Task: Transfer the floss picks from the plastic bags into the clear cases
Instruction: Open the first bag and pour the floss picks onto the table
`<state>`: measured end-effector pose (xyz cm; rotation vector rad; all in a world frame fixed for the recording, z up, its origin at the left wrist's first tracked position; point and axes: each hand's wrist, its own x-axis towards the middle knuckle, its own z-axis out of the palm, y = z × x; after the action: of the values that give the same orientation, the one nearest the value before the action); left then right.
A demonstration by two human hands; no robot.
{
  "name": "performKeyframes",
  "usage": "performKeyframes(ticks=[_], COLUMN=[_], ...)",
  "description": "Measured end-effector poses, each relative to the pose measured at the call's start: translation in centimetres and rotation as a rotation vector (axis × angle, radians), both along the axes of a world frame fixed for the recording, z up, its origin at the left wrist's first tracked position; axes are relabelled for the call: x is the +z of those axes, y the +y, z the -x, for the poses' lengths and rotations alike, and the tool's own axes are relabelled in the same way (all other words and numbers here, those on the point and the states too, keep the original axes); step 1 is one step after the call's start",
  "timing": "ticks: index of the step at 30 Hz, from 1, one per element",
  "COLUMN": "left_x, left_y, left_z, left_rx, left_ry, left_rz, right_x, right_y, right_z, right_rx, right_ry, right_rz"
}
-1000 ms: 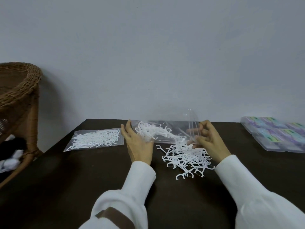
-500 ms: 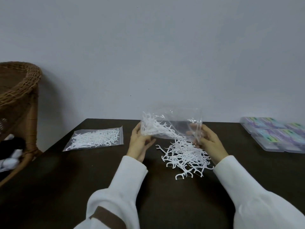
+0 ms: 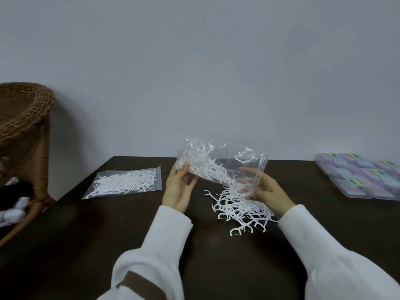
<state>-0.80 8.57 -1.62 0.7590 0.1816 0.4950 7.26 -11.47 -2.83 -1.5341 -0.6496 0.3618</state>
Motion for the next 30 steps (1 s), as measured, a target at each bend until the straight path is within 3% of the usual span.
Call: performKeyframes(ticks=[6, 13, 20, 30], left_x=[0.3, -0.4, 0.3, 0.6], left_y=[-0.8, -2.1, -2.8, -2.8], left_z=[0.0, 0.1, 0.3, 0.5], left_rx=[0.206, 0.079, 0.156, 0.049], left_ry=[-0.031, -0.049, -0.120, -0.144], left_rz=[-0.377, -0.806, -0.713, -0.635], right_x=[-0.3, -0.7, -0.3, -0.1], right_y=[0.3, 0.4, 0.4, 0.6], right_z=[0.0, 0.1, 0.3, 0.8], right_rx=[0.008, 0.015, 0.034, 0.014], right_ry=[0.093, 0.092, 0.044, -0.050], right_rz=[-0.010, 0.019, 0.039, 0.195])
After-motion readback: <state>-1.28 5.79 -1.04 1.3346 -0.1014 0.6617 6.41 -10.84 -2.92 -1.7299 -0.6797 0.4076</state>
